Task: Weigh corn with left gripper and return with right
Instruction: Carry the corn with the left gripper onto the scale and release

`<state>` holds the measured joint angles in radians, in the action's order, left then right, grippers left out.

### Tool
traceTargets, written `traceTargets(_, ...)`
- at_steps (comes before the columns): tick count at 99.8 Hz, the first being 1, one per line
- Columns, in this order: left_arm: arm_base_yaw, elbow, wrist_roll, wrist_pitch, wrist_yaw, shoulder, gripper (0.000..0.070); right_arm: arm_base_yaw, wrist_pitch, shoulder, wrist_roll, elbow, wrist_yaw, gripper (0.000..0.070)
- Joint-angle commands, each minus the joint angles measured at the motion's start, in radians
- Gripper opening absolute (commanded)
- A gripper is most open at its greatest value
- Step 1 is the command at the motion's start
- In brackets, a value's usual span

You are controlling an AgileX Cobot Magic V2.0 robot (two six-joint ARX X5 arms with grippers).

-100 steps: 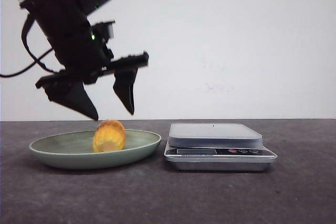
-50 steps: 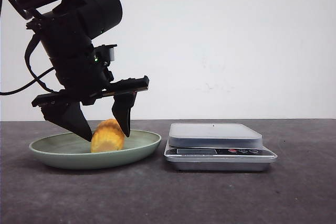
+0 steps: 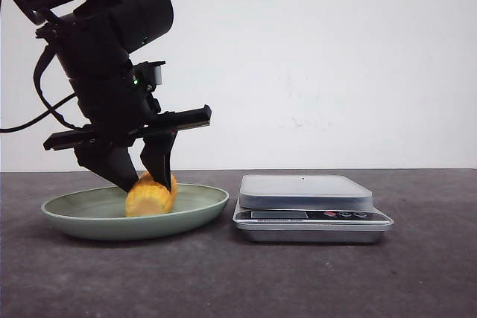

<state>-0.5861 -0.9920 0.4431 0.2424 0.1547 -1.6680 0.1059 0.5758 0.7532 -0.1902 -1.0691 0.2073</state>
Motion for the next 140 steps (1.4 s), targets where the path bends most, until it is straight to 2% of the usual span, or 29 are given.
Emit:
traceTargets(1,-0.016,-0.035,-0.018,0.005,-0.002,0.015,0.0002,0.004,-0.007,0.004,0.007,-0.019,0.001,0.0451)
traceTargets(27,-0.081,-0.182,-0.066,0.084,-0.025,0.047,0.0003,0.004,-0.006,0.004,0.013,-0.019,0.001,0.0451)
traceTargets(36,-0.121,-0.234,-0.073,0.07,-0.024,0.046,0.0003,0.004,-0.007,0.004,0.013,-0.019,0.001,0.0451)
traceTargets(59,-0.178,-0.351,-0.047,0.028,-0.024,-0.038,0.0005,0.004,-0.017,0.003,0.012,-0.019,0.001,0.0451)
traceTargets(87,-0.226,-0.513,-0.014,0.064,-0.026,-0.248,0.0004,0.004,-0.013,0.003,0.014,-0.019,0.002,0.0451)
traceTargets(116,-0.246,-0.538,-0.01,0.078,-0.024,-0.327,0.0007,0.004,-0.013,0.003,0.016,-0.019,0.002,0.0452)
traceTargets(121,-0.246,-0.538,-0.011,0.08,-0.024,-0.33,0.0057,0.004,-0.014,0.003,0.016,-0.019,0.002,0.0452)
traceTargets(132,-0.246,-0.538,-0.02,0.089,-0.025,-0.337,0.0216,0.004,-0.015,0.003,0.015,-0.019,0.001,0.0452)
traceTargets(140,-0.247,-0.538,-0.019,0.096,-0.025,-0.344,0.0276,0.004,-0.015,0.003,0.015,-0.019,0.0,0.0452)
